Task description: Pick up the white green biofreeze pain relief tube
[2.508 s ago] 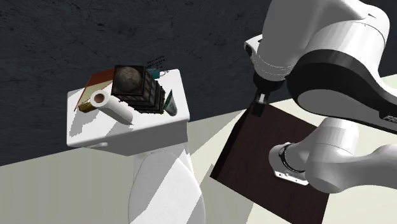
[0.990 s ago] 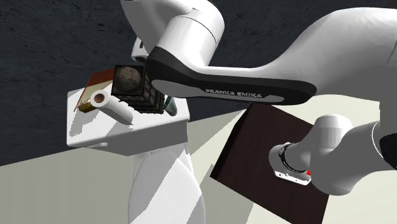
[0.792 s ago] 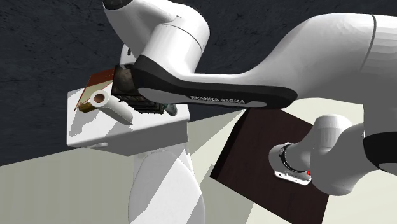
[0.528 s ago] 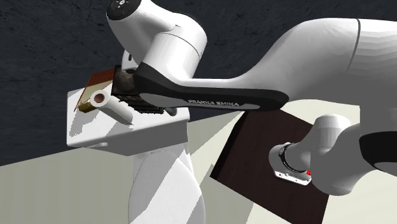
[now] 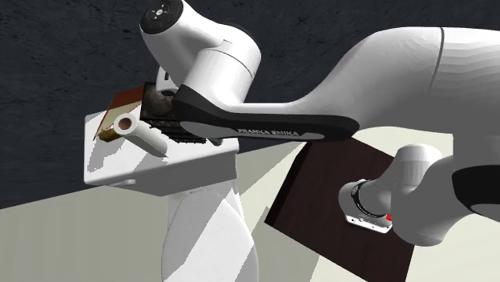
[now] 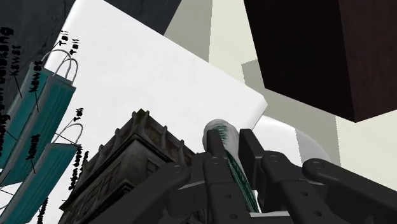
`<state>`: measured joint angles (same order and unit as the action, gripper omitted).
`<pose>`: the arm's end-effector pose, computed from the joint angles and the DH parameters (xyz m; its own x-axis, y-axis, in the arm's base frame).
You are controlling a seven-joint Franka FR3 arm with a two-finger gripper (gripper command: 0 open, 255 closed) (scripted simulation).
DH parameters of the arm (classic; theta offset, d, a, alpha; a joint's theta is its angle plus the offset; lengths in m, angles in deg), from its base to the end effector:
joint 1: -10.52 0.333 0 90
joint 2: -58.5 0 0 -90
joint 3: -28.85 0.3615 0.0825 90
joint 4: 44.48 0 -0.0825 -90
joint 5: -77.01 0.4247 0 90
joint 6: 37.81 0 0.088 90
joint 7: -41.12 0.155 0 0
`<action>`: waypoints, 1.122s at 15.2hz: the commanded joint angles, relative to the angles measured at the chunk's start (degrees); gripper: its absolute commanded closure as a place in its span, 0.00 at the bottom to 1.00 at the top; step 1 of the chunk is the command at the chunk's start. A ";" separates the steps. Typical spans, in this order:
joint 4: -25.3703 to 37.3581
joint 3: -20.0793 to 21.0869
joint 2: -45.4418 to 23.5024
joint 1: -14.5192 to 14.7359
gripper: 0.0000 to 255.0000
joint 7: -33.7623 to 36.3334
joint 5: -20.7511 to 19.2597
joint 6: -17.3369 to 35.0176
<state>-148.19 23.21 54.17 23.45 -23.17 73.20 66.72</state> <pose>0.6132 0.0711 0.4746 0.2959 0.9509 -0.0903 0.9539 -0.2992 -0.0248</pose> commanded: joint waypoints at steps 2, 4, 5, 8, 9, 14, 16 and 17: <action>-0.09 0.03 -0.28 0.02 1.00 -0.02 -0.01 -0.13; -0.44 0.02 -0.06 0.01 1.00 -0.03 -0.02 0.00; -0.69 -0.02 0.08 -0.04 1.00 -0.10 -0.05 0.12; 0.96 0.06 -0.01 0.07 1.00 -0.02 -0.01 -1.47; 1.63 0.07 0.07 0.08 1.00 -0.06 -0.01 -2.22; 5.25 0.08 0.25 0.10 1.00 -0.28 0.02 -6.01; 6.81 0.08 0.24 0.10 1.00 -0.38 0.04 -7.55; 7.61 0.08 0.21 0.10 1.00 -0.42 0.05 -8.33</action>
<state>-141.17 23.28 54.33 23.53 -23.58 73.25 59.05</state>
